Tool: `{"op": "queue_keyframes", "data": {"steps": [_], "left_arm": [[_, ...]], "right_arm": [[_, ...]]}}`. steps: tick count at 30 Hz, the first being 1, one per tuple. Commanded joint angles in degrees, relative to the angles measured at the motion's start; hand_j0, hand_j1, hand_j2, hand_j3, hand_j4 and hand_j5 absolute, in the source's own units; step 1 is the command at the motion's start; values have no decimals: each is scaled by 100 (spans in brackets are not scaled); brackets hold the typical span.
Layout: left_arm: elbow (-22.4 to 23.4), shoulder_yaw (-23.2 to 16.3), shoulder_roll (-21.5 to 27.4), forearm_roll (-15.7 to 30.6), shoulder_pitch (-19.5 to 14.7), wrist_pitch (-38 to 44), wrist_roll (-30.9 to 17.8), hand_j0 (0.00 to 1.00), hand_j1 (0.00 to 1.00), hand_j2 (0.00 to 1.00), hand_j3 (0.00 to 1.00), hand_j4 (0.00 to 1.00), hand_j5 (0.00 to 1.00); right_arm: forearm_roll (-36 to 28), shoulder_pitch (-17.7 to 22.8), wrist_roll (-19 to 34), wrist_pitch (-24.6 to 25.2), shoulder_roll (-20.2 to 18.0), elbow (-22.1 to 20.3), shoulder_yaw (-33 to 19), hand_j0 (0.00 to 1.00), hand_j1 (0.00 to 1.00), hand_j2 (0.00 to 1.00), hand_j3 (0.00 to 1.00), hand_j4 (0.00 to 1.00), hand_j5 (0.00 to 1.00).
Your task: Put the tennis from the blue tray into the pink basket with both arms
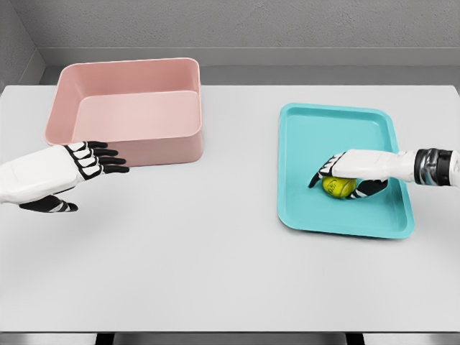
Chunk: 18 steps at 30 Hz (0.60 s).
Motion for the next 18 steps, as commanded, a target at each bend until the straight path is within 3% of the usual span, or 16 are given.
{"op": "queue_keyframes", "data": {"steps": [1,4,15,18], "left_arm": [[0,-5,8,40,0,5,3,100,100,100,100,100,100],[0,-5,8,40,0,5,3,100,100,100,100,100,100],[-9,3,17,40,0,5,3,100,100,100,100,100,100],[-9,4,17,40,0,5,3,100,100,100,100,100,100]], "right_arm": [[10,0,1,10,-3,-2,-7,67,67,67,67,67,67],[18,0,1,10,-3,-2,-7,64,64,64,64,64,64],[-17,-18,-8,10,-99,-63,-86,39,39,39,39,39,39],[-17,-18,-8,10,-328,-388,-235,38,38,38,38,38,38]]}}
